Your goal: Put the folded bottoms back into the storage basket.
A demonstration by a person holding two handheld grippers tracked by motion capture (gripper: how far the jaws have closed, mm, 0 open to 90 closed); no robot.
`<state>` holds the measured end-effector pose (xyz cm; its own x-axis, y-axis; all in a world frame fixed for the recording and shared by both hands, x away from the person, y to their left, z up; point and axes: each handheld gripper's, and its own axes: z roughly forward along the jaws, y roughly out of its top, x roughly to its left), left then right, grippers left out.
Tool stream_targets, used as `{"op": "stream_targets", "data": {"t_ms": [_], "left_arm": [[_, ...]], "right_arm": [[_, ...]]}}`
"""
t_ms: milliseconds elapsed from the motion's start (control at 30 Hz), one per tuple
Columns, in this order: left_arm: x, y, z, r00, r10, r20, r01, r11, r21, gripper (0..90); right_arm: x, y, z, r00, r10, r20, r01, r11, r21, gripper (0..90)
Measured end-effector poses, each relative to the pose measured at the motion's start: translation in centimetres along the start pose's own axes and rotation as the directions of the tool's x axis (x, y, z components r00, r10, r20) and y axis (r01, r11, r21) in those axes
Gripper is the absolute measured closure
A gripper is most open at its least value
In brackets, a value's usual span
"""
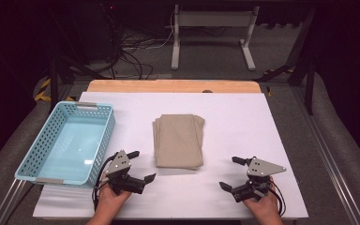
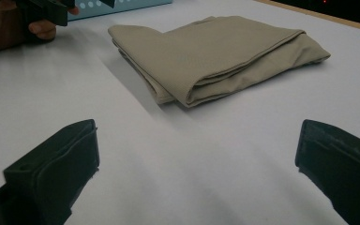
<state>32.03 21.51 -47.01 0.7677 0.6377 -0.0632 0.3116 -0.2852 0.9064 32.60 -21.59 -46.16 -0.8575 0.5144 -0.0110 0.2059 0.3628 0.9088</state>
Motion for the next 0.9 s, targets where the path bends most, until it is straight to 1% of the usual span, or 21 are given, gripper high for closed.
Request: {"op": "stream_targets", "data": {"t_ms": [33,100,233,300,400,567,633,733,833,900], "left_arm": [[0.1,0.0,0.0,0.9999,-0.014,0.006,0.014,0.9999,0.001,0.0],[0.2,0.1,0.0,0.9998,-0.017,0.005,0.017,0.9998,0.005,0.0],[0.2,0.2,0.0,0.9999,-0.014,0.003,0.014,0.9998,0.011,0.2],[0.0,0.4,-0.1,1.0,-0.002,-0.001,0.002,0.9999,0.014,0.2],[-0.1,0.5,-0.1,1.0,0.0,0.0,0.0,0.9999,0.014,0.2],[-0.1,0.9,-0.1,1.0,0.0,0.0,0.0,0.9997,0.026,0.2],[-0.1,1.0,-0.1,1.0,-0.007,0.003,0.007,0.9995,0.03,0.2],[0.0,1.1,0.0,1.0,-0.005,0.005,0.004,0.9995,0.032,0.3],[0.0,1.2,0.0,0.9999,-0.012,0.011,0.012,0.9993,0.034,0.4],[0.0,1.2,0.0,0.9999,-0.011,0.007,0.011,0.9993,0.035,0.4]], "right_arm": [[0.0,0.0,0.0,1.0,0.002,-0.001,-0.002,1.0,0.0,0.6],[0.0,0.0,0.0,1.0,0.003,-0.002,-0.003,1.0,0.001,0.6],[-0.1,0.0,0.1,1.0,0.002,-0.005,-0.002,1.0,0.003,0.6],[0.0,0.0,0.1,1.0,0.002,-0.005,-0.002,1.0,0.004,0.6],[0.0,0.0,0.1,1.0,0.002,-0.006,-0.002,1.0,0.005,0.6],[0.0,0.0,0.2,1.0,-0.001,-0.007,0.001,1.0,0.011,0.6],[0.0,0.0,0.2,1.0,0.0,-0.008,0.0,1.0,0.012,0.6],[0.0,0.0,0.2,1.0,0.001,-0.008,0.0,1.0,0.015,0.7],[0.0,-0.1,0.2,1.0,0.002,-0.01,-0.002,1.0,0.017,0.7],[0.0,-0.1,0.2,0.9999,0.003,-0.011,-0.003,1.0,0.019,0.7]]}}
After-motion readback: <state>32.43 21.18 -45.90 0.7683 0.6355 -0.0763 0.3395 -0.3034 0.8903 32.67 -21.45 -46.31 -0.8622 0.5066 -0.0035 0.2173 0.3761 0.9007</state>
